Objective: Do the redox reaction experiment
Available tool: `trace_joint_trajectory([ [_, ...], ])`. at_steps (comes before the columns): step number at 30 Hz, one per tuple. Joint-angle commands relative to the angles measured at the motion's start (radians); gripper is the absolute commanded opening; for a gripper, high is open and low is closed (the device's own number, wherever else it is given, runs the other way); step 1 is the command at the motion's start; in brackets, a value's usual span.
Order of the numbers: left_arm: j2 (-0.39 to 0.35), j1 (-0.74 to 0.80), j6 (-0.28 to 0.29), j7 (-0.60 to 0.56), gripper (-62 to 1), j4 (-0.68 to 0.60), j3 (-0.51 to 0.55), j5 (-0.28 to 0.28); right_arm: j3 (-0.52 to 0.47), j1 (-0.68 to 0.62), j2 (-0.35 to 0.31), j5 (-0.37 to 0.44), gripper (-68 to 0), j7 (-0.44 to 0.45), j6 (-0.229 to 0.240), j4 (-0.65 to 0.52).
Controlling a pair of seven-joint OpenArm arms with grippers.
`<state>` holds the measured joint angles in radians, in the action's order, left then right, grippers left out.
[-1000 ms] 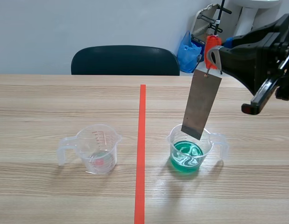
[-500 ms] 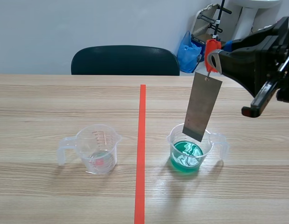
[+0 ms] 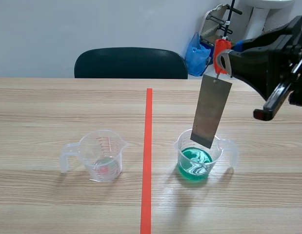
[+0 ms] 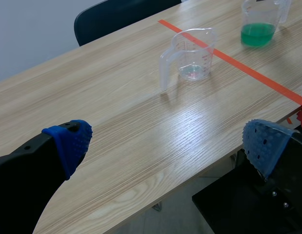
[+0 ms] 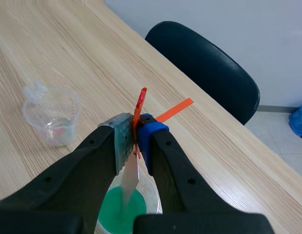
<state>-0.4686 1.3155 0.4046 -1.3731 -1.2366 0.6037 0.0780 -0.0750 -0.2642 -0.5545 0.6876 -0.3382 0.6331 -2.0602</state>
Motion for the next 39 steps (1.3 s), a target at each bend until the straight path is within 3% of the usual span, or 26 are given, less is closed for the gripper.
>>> trace_joint_trajectory([
  [1,0.003,0.001,0.003,-0.015,1.4,-0.005,0.005,-0.007,-0.026,0.010,-0.008,0.020,-66.9,0.018,-0.003,-0.027],
  [39,0.003,0.001,0.003,-0.015,1.4,-0.005,0.005,-0.007,-0.030,0.010,-0.007,0.032,-66.9,0.011,-0.003,-0.044],
])
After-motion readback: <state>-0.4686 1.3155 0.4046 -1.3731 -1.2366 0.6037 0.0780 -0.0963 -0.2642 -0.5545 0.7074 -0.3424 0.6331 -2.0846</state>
